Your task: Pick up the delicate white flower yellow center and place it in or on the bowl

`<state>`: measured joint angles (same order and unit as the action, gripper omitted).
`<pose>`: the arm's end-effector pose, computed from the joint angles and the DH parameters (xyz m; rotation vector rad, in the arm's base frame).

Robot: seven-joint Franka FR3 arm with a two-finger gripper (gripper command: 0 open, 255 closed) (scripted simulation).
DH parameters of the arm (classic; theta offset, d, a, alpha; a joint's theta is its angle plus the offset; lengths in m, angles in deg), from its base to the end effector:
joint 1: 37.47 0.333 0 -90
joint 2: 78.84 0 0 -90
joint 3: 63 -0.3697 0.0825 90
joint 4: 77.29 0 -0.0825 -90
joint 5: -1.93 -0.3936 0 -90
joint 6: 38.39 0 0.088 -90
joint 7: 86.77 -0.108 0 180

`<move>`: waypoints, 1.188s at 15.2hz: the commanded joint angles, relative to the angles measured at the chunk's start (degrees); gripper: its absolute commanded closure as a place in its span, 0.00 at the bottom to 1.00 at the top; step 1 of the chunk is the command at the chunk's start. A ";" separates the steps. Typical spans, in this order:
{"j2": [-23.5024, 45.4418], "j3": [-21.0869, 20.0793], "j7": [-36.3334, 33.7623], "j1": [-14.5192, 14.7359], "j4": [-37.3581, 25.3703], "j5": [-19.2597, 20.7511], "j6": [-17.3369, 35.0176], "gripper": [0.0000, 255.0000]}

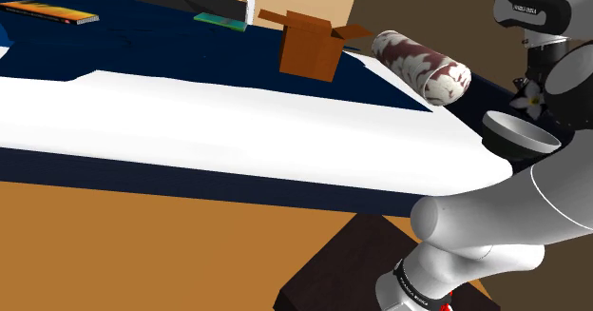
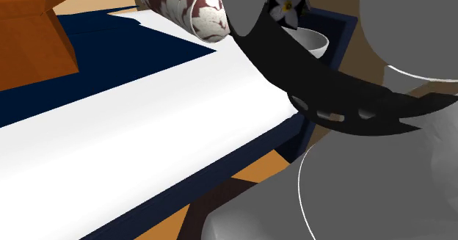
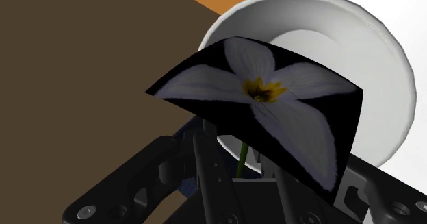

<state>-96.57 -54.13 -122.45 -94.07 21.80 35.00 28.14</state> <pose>0.0842 -0.4001 0.7402 1.5347 -2.1810 -0.5189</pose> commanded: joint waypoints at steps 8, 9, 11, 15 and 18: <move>-2.14 0.46 -3.20 0.09 8.08 -0.70 5.19 1.00; -2.14 0.46 -3.20 0.09 8.07 -0.70 5.19 1.00; -2.14 0.47 -3.20 0.09 8.07 -0.70 5.19 1.00; -2.13 0.47 -3.19 0.09 8.06 -0.69 5.18 0.00; -2.13 0.47 -3.19 0.09 8.06 -0.69 5.18 0.00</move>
<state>-98.71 -53.66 -125.64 -93.98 29.86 34.30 33.32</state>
